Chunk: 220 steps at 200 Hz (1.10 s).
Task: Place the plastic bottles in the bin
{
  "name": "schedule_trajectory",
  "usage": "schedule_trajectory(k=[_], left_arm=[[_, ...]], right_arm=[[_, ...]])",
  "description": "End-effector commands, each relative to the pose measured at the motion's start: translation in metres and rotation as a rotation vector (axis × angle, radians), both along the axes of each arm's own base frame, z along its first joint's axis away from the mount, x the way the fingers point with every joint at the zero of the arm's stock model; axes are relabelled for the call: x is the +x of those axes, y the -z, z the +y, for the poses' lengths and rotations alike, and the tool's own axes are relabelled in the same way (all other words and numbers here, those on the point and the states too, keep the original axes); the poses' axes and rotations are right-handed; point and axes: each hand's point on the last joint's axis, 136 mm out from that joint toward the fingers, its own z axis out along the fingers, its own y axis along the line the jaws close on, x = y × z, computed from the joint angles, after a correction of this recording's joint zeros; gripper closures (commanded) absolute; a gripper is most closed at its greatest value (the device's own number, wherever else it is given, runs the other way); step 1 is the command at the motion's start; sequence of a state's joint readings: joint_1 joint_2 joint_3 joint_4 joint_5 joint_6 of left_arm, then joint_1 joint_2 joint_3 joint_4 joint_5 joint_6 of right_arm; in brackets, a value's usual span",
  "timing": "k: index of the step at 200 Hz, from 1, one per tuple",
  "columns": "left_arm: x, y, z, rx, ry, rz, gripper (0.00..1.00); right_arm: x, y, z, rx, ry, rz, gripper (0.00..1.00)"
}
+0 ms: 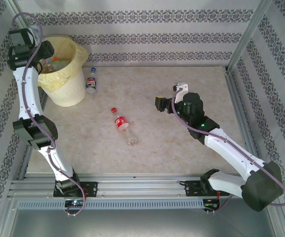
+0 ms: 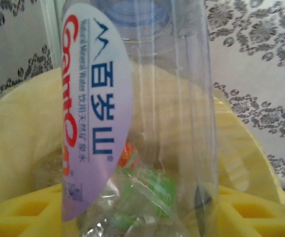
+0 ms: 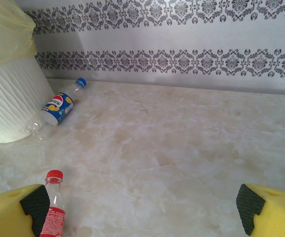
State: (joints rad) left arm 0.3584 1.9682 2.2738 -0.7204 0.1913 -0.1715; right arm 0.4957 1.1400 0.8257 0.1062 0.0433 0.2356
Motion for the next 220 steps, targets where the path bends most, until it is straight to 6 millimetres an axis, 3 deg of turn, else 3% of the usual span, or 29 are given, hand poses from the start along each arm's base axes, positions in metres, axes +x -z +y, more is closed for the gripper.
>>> schedule_trajectory(k=[1, 9, 89, 118, 151, 179, 220], left_arm=[[-0.003, -0.005, 0.012, 0.035, 0.004, 0.035, 0.08], [-0.004, -0.006, 0.01, 0.025, 0.011, 0.045, 0.0], [0.005, -0.018, -0.018, -0.15, 0.101, -0.032, 0.0], [0.009, -0.007, -0.022, -0.199, 0.109, -0.02, 0.0], [0.009, 0.024, -0.005, -0.244, -0.008, 0.057, 0.0], [0.014, 0.02, -0.037, -0.311, 0.097, 0.039, 0.0], [-0.002, -0.016, -0.092, -0.253, 0.117, 0.008, 0.0]], right_arm=[[0.003, -0.016, 0.008, 0.011, -0.014, -0.035, 0.02], [0.004, -0.015, 0.008, 0.01, -0.014, -0.032, 0.02], [0.007, -0.011, 0.01, -0.003, -0.017, -0.021, 0.02], [0.008, -0.009, 0.01, -0.004, -0.016, -0.019, 0.02], [0.007, -0.007, 0.009, -0.008, -0.013, -0.012, 0.02], [0.006, -0.009, 0.007, -0.009, -0.004, -0.014, 0.02], [0.006, -0.005, -0.003, -0.004, 0.054, -0.007, 0.02]])
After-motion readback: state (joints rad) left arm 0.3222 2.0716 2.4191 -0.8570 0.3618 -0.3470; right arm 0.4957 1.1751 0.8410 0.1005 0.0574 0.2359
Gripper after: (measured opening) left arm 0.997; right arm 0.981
